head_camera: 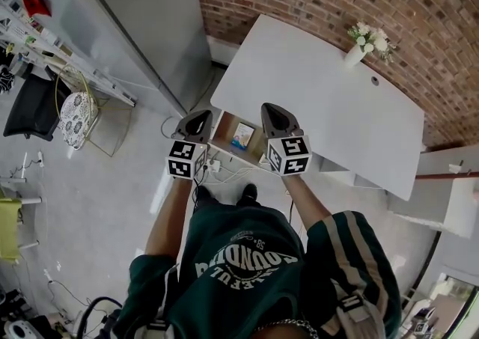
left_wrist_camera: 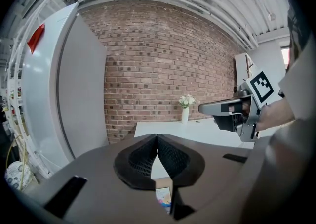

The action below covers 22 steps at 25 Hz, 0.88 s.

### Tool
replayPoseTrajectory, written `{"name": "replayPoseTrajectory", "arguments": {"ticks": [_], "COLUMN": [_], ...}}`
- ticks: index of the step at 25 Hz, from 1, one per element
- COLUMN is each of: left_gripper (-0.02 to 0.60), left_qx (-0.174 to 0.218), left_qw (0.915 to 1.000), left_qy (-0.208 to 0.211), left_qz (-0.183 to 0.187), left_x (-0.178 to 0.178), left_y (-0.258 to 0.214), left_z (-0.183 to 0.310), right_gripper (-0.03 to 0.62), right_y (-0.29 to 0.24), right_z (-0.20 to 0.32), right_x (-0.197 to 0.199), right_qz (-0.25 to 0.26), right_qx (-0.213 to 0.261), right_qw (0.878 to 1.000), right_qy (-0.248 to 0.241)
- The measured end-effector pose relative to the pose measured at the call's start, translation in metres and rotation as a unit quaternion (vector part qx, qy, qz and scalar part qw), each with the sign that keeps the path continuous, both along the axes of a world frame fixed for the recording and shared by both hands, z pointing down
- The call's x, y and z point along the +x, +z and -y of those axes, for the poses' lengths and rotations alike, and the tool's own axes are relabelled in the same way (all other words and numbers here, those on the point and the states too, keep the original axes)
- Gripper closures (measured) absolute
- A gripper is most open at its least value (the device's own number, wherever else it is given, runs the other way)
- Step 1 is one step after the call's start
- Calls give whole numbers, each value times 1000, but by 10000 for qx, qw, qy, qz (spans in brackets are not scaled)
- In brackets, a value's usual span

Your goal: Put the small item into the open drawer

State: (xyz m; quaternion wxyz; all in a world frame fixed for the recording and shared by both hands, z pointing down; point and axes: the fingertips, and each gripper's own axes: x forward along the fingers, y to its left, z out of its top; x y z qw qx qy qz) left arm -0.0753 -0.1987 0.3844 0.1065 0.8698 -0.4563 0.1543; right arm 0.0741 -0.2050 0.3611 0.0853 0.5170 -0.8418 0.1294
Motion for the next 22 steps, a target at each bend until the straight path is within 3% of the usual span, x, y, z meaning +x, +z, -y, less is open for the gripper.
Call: {"name": "replayPoseTrajectory", "arguments": {"ticks": [22], "left_gripper": [566], "left_qx": [-139], "left_qw": [9999], "left_qy": [16], "left_qz": [32], "left_x": [14], "left_y": [17], "left_z": [-9], "right_gripper": [569], "right_y": [9], "right_z": [-11], "right_x": [4], "right_qz": [66], "right_qx": [-55], "right_qw": [9999], "right_qy": [-61]}}
